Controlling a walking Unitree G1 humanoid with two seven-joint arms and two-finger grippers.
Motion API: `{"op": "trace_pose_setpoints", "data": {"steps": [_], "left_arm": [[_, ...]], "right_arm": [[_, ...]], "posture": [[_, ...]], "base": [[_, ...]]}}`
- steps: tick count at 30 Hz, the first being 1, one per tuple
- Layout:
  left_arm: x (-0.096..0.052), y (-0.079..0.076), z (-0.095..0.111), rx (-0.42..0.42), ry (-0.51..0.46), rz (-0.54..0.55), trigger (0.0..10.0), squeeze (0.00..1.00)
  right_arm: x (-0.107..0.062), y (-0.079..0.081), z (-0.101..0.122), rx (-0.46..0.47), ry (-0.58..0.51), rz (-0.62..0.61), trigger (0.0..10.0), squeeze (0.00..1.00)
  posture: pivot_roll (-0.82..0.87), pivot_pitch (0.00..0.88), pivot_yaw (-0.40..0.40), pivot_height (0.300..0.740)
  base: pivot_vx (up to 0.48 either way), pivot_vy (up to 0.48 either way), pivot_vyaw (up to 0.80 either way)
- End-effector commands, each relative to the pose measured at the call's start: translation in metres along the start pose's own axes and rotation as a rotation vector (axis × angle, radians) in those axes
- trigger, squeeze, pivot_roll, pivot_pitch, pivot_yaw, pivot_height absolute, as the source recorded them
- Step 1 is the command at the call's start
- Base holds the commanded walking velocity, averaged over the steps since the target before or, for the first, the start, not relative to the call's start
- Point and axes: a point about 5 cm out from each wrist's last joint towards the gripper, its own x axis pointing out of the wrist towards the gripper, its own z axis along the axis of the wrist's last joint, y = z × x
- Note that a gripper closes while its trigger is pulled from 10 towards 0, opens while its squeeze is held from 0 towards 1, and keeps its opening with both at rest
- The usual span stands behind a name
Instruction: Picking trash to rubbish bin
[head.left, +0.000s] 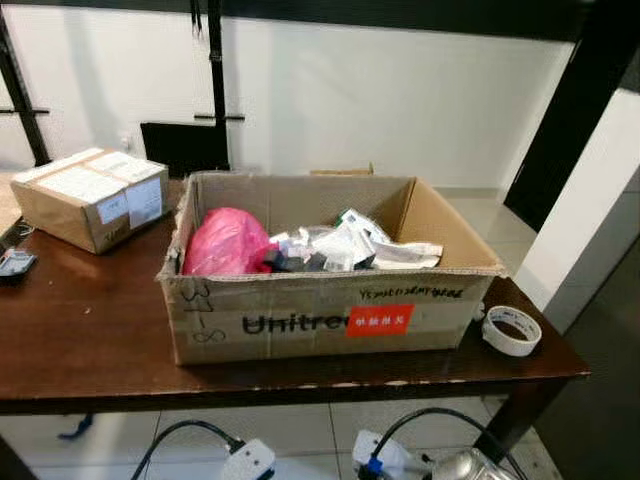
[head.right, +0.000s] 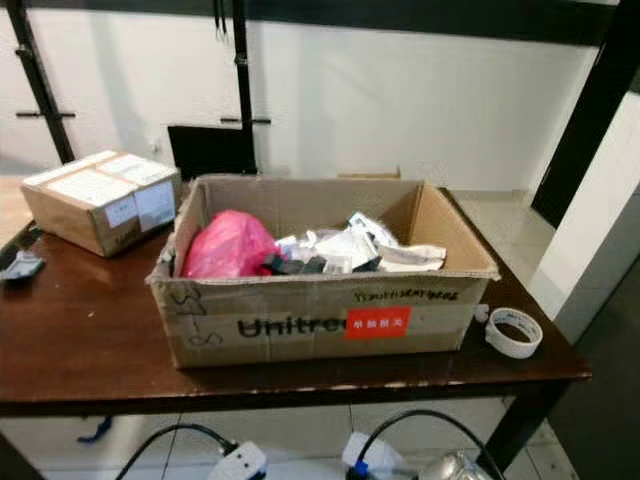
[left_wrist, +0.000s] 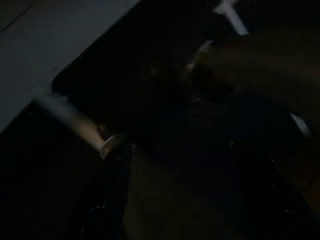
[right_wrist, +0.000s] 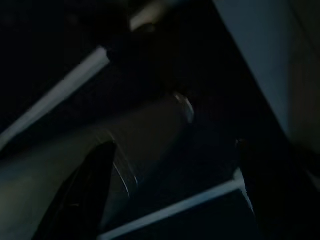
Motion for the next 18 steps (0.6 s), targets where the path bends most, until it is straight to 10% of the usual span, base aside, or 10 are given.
{"op": "trace_pose_setpoints", "data": {"steps": [1,7,12,18], "left_arm": [[0.002,0.011,-0.017,-0.05,0.028,0.124,10.0,0.0],[-0.001,0.033,-0.031,-0.126,-0.009,0.354,10.0,0.0],[-0.01,0.051,-0.031,-0.25,-0.197,0.55,10.0,0.0],[-0.01,0.05,-0.042,-0.327,-0.22,0.559,10.0,0.0]], "right_arm": [[0.007,-0.001,-0.014,0.021,0.047,-0.084,10.0,0.0],[0.023,0.0,-0.027,0.103,0.037,-0.254,10.0,0.0],[0.033,0.006,-0.036,0.423,-0.083,-0.404,10.0,0.0],[0.037,0.009,-0.043,0.574,-0.112,-0.465,10.0,0.0]], "posture": [[0.04,0.071,-0.057,0.74],[0.04,0.069,-0.059,0.74],[0.03,0.066,-0.053,0.74],[0.02,0.063,-0.046,0.74]], "base": [[0.0,0.0,0.0],[0.0,0.0,0.0],[0.0,0.0,0.0],[0.0,0.0,0.0]]}}
